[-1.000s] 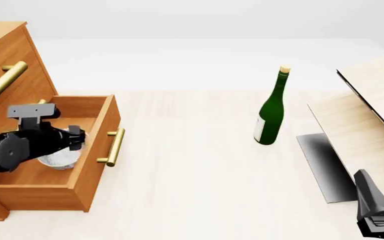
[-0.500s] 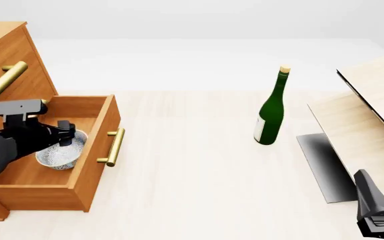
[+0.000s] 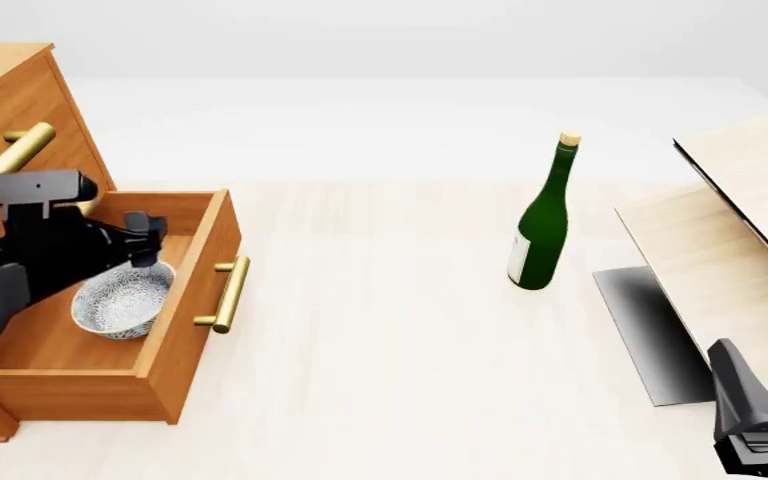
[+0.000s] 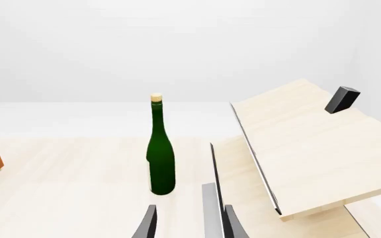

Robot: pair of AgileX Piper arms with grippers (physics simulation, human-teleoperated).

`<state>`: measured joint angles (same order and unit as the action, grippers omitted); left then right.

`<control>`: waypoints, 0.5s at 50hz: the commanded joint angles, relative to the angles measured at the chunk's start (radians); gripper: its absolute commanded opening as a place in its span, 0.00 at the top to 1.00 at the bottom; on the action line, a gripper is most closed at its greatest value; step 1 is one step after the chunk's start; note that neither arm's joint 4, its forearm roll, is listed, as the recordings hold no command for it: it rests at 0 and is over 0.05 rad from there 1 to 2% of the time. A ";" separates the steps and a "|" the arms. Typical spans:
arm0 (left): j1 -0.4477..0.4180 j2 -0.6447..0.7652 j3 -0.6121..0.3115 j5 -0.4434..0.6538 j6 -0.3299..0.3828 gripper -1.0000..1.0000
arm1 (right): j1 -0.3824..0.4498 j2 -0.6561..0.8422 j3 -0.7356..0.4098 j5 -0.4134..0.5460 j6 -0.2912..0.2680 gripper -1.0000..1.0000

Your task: Put the bowl in the bottom drawer of the cabinet.

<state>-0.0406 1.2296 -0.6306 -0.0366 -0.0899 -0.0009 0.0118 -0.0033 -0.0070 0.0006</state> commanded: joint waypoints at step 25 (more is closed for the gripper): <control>-0.214 -0.114 -0.278 0.124 0.108 0.00 | 0.000 0.000 0.000 0.000 0.000 0.00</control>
<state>-0.2067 1.1321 -0.8104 0.0407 -0.0290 -0.0009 0.0118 -0.0033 -0.0070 0.0006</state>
